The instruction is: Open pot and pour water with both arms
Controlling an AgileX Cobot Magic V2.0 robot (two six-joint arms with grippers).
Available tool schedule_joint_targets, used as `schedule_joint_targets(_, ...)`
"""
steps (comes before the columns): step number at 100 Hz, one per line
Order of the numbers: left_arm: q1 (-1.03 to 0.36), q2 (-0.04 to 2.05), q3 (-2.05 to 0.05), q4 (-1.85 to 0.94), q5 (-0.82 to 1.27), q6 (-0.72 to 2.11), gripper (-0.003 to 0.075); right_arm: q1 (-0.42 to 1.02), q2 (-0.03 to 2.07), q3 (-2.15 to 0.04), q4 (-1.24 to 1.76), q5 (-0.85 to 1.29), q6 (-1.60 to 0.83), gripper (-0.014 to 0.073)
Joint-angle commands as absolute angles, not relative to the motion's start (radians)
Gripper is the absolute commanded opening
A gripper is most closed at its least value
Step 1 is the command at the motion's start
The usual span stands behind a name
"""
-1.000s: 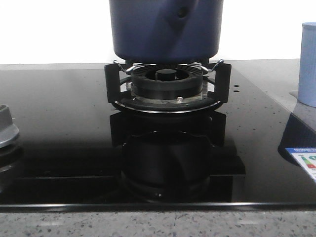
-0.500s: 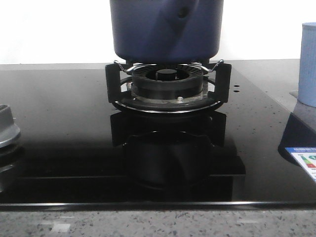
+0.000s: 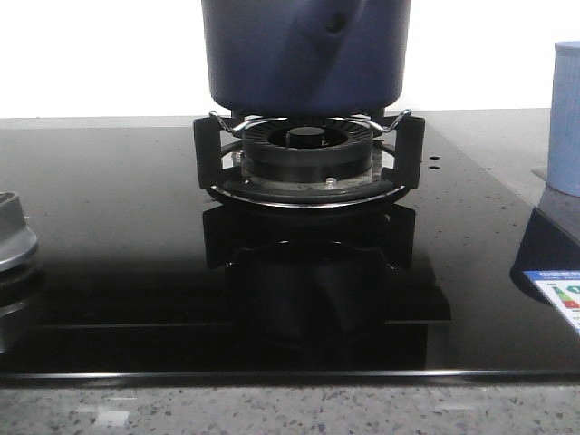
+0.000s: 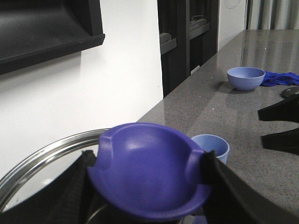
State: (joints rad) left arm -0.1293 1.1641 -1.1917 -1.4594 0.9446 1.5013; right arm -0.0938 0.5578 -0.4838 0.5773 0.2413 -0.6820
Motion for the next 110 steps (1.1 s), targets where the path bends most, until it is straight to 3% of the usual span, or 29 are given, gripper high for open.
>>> schedule_joint_targets(1,-0.128,1.115,-1.200,-1.552,0.926,1.490,0.0274,-0.095,0.579,-0.445,0.623,0.059,-0.693,0.0566)
schedule_joint_targets(18,-0.128,1.113,-1.198,-1.550,0.926,1.490,0.0274,-0.077,0.629,-0.402,0.636,0.030,-0.693,0.0566)
schedule_joint_targets(51,-0.128,1.113,-1.198,-1.550,0.926,1.490,0.0274,0.095,0.758,-0.404,0.643,-0.172,-0.693,0.0566)
schedule_joint_targets(110,-0.128,1.113,-1.198,-1.550,0.926,1.490,0.0274,0.124,1.013,-0.419,0.600,-0.358,-0.556,0.0566)
